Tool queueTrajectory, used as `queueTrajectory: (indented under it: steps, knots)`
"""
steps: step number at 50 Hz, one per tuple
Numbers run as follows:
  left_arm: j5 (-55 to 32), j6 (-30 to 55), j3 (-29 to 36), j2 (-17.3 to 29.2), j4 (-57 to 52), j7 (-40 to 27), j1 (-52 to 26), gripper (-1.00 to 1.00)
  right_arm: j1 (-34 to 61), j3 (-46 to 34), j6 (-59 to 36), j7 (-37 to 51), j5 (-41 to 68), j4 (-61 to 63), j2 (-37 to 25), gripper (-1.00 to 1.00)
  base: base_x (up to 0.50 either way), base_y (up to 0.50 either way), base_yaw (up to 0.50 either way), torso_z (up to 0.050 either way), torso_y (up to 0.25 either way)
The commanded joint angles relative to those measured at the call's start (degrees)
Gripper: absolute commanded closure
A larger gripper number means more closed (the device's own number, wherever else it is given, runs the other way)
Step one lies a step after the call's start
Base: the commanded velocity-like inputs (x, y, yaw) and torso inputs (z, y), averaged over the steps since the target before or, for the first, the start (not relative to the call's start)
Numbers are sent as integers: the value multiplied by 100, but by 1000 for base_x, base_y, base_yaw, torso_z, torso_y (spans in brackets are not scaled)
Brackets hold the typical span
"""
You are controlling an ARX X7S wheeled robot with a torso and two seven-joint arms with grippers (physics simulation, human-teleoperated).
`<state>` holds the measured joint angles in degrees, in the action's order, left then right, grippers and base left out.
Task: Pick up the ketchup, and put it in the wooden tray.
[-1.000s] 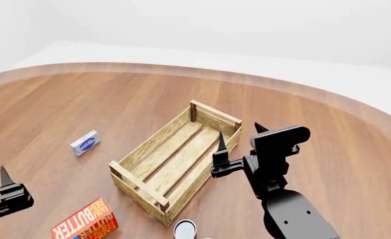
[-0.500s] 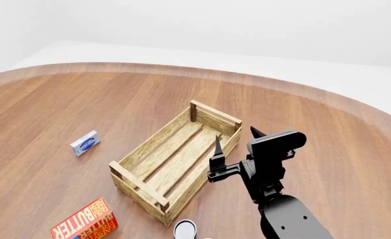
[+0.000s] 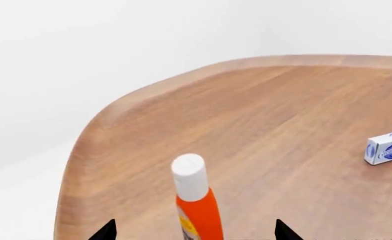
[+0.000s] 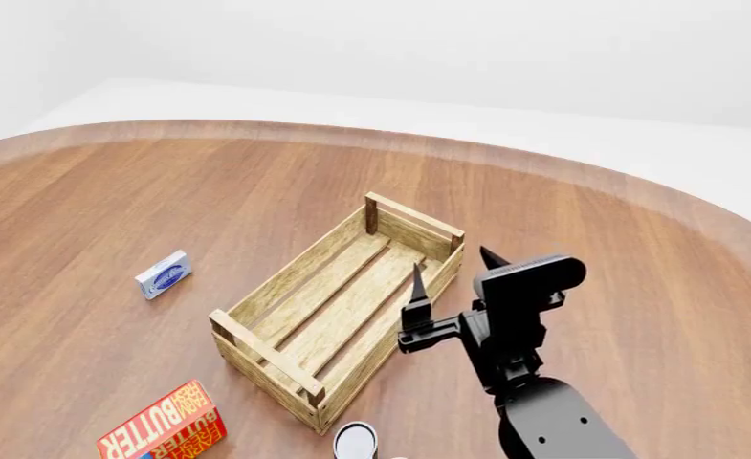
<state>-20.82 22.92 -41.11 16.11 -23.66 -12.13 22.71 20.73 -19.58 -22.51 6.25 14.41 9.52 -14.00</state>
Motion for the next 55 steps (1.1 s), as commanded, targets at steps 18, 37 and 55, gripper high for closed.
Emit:
queueTrajectory:
  steps: [18, 37, 55]
  knots:
    - [405, -60, 709, 353, 1222, -126, -1059, -100, 7, -85, 52, 73, -6, -152, -16, -100, 0, 0, 0, 0, 0]
    - [605, -163, 843, 547, 1746, -288, -1566, -100, 67, -100, 66, 155, -15, -316, -14, -100, 0, 0, 0, 0, 0]
    - [740, -257, 927, 664, 2217, -398, -1906, -100, 106, -116, 44, 227, 0, -363, -23, -100, 0, 0, 0, 0, 0]
